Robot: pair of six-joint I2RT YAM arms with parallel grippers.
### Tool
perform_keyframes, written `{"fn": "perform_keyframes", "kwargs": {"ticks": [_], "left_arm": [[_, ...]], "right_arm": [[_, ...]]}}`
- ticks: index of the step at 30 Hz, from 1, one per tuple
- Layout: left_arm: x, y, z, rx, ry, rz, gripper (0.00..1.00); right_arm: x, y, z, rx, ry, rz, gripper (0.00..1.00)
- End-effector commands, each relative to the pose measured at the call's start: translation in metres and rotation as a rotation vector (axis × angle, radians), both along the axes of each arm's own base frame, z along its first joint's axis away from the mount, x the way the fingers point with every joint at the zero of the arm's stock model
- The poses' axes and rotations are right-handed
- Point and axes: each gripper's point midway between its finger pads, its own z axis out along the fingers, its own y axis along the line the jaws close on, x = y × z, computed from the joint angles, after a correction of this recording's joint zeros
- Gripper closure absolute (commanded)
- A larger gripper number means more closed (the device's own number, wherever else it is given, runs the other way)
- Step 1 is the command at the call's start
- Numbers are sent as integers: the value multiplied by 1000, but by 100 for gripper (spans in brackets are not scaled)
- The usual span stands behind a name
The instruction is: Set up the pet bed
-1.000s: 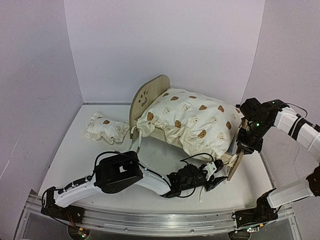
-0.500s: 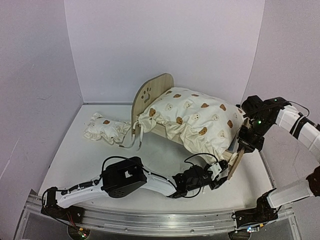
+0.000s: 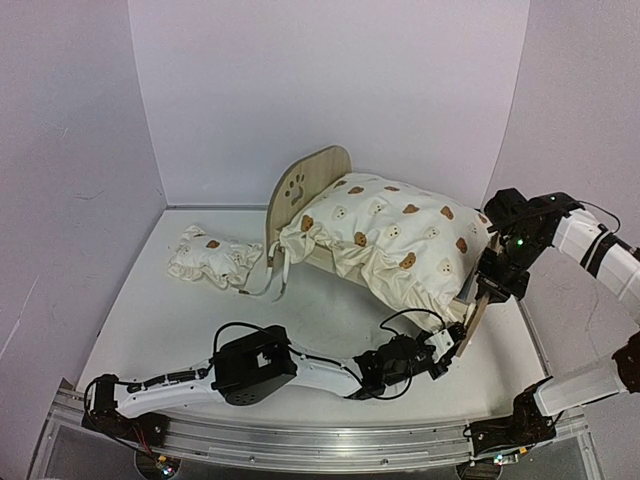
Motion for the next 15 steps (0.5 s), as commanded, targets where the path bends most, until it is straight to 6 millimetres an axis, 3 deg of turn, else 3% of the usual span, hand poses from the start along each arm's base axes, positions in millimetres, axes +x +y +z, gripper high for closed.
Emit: {"fn": "perform_keyframes", "kwargs": {"ticks": [1, 4, 8, 15], "left_arm": [[24, 5, 1, 70, -12, 90, 99], [14, 16, 11, 126, -40, 80, 100], [4, 46, 26, 158, -36, 80, 100], [-35, 75, 23, 163, -50, -41, 100]], "right_arm": [[35, 70, 97, 426, -292, 59, 100], [37, 69, 98, 417, -301, 68, 100], [40, 63, 98, 381, -334, 67, 100], [38, 69, 102, 404, -341, 109, 100]]}}
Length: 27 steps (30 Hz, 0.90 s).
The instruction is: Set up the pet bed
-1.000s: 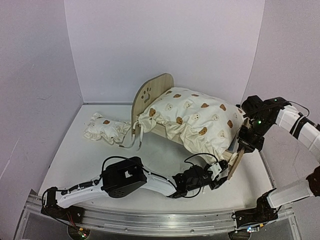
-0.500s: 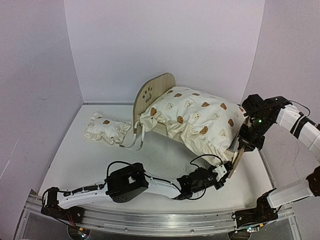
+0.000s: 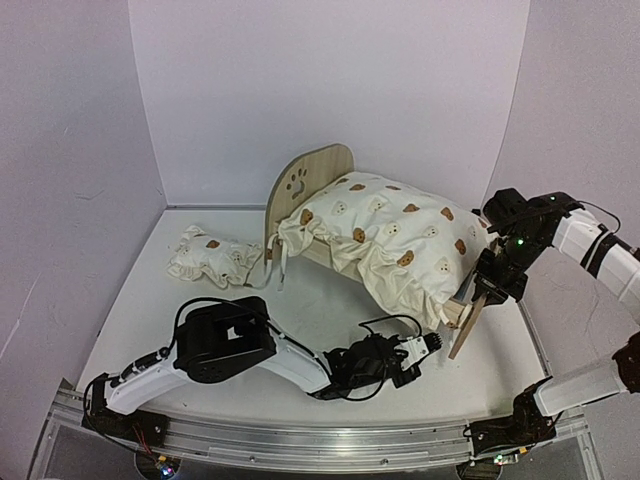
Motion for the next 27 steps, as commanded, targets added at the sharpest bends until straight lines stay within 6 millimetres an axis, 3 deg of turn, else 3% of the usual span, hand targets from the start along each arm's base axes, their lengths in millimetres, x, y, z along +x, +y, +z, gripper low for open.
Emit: {"fn": "perform_keyframes", "kwargs": {"ticks": [1, 4, 7, 10, 13, 17, 22, 27], "left_arm": [[-17, 8, 44, -101, -39, -63, 100], [-24, 10, 60, -135, -10, -101, 98], [-20, 2, 77, -191, 16, -97, 89], [0, -7, 77, -230, 17, -41, 82], [22, -9, 82, -274, 49, -24, 83], [15, -24, 89, -301, 2, -114, 82], [2, -33, 80, -304, 12, -197, 65], [9, -38, 70, -302, -28, -168, 56]], "right_arm": [[43, 60, 102, 356, -375, 123, 100], [40, 60, 105, 360, -392, 147, 100], [36, 63, 106, 383, -392, 159, 100], [34, 66, 106, 401, -387, 168, 100], [33, 66, 105, 402, -385, 176, 100], [33, 68, 104, 410, -376, 173, 100], [36, 71, 114, 431, -387, 171, 100], [37, 72, 119, 440, -393, 172, 100]]}}
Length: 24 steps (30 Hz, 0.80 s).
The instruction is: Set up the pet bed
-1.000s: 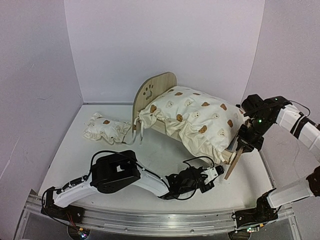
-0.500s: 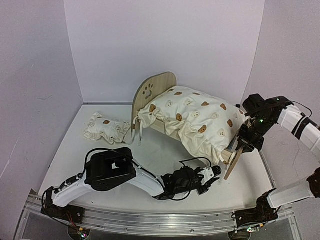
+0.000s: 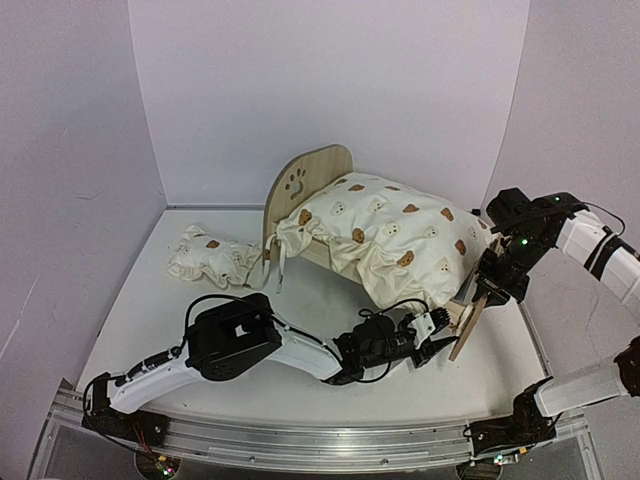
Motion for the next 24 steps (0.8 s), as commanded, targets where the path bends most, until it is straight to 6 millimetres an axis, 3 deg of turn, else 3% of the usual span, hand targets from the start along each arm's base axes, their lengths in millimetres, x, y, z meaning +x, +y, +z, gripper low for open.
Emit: {"fn": "perform_keyframes", "kwargs": {"ticks": [1, 5, 9, 14, 16, 19, 24], "left_arm": [[0, -11, 4, -41, -38, -18, 56], [7, -16, 9, -69, -53, 6, 58], [11, -18, 23, -101, -66, 21, 66], [6, -14, 27, -84, -70, 1, 89], [2, -6, 25, -52, -66, -4, 100], [-6, 13, 28, -2, -57, -12, 100], [-39, 61, 14, 127, -33, -72, 100]], "right_arm": [[42, 69, 113, 411, -391, 153, 100], [40, 68, 111, 410, -385, 149, 100], [40, 69, 108, 413, -376, 147, 100], [42, 63, 105, 378, -389, 140, 100], [42, 62, 98, 363, -380, 144, 100], [46, 60, 90, 335, -390, 147, 100], [62, 44, 75, 212, -466, 155, 100]]}}
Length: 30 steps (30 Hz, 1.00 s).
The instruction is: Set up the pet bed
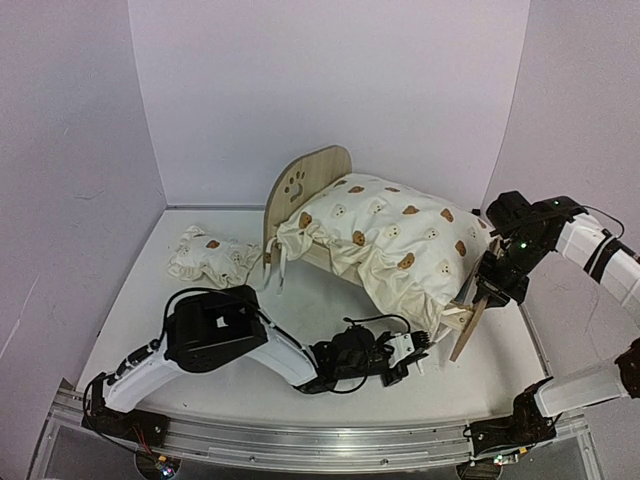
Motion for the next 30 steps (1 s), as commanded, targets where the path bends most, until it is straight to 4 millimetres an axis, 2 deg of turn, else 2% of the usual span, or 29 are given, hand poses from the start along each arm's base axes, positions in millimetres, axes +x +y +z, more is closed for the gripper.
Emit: {"fn": "perform_keyframes", "kwargs": {"ticks": [1, 3, 9, 13, 19, 25, 27, 30], "left_arm": [[-29, 30, 61, -35, -21, -73, 100], [-44, 43, 52, 0, 4, -126, 100], [-81, 55, 43, 73, 101, -312, 100], [-103, 63, 48, 112, 137, -432, 100], [-112, 66, 55, 143, 162, -492, 100], [-101, 64, 61, 134, 201, -450, 100], [-89, 65, 64, 131, 232, -418, 100], [-65, 72, 70, 120, 303, -375, 100]], "right_arm": [[61, 47, 71, 219, -453, 159, 100], [62, 45, 51, 196, -456, 179, 100], [69, 42, 25, 142, -514, 235, 100], [82, 44, 7, 107, -492, 251, 100], [95, 38, -18, 21, -463, 268, 100], [106, 38, -42, -48, -412, 343, 100], [101, 32, -46, -106, -356, 399, 85], [79, 10, -40, -250, -235, 488, 53]]}}
